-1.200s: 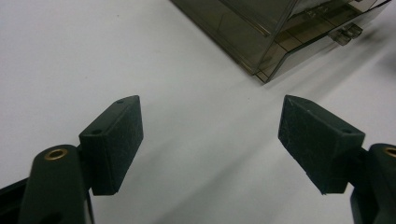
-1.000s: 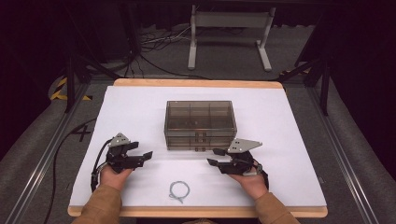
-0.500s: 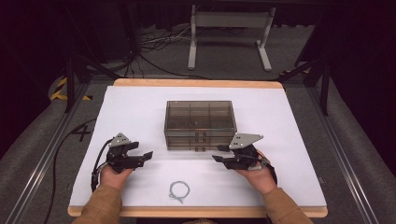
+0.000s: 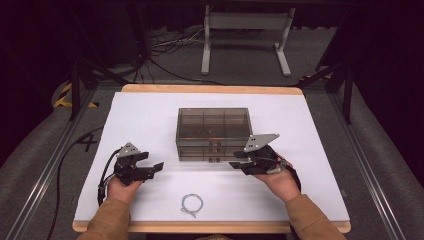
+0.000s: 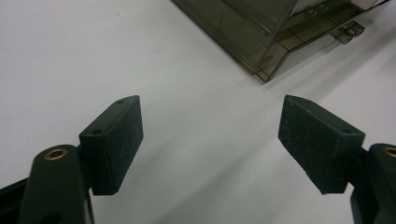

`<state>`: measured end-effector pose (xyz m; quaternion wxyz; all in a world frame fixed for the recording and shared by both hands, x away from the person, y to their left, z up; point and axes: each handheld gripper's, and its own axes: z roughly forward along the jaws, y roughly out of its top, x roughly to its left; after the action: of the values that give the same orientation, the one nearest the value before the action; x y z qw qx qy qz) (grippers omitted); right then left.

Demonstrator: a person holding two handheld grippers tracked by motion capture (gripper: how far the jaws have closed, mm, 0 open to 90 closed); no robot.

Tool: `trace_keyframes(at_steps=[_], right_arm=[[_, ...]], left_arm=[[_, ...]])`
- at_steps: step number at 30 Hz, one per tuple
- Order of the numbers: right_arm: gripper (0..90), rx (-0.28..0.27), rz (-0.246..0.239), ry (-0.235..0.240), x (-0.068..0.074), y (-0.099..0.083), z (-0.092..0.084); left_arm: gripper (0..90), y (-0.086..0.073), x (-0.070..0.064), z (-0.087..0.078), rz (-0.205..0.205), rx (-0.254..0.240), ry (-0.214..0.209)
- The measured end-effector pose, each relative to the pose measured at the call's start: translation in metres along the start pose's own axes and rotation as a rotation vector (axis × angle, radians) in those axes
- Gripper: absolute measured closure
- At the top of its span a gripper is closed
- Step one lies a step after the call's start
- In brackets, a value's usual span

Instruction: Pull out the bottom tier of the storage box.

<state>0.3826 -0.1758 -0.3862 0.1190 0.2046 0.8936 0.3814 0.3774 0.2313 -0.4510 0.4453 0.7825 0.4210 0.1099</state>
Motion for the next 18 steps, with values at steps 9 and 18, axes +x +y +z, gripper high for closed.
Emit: trace_keyframes(at_steps=[9, 18], right_arm=[[62.1, 0.081, -0.079, -0.039, 0.0, 0.009, -0.002], [62.2, 0.138, -0.1, -0.017, -0.005, 0.016, 0.0]], left_arm=[[22.8, 0.0, 0.0, 0.0, -0.001, 0.0, 0.001], [22.6, -0.001, 0.0, -0.001, -0.003, 0.0, 0.001]])
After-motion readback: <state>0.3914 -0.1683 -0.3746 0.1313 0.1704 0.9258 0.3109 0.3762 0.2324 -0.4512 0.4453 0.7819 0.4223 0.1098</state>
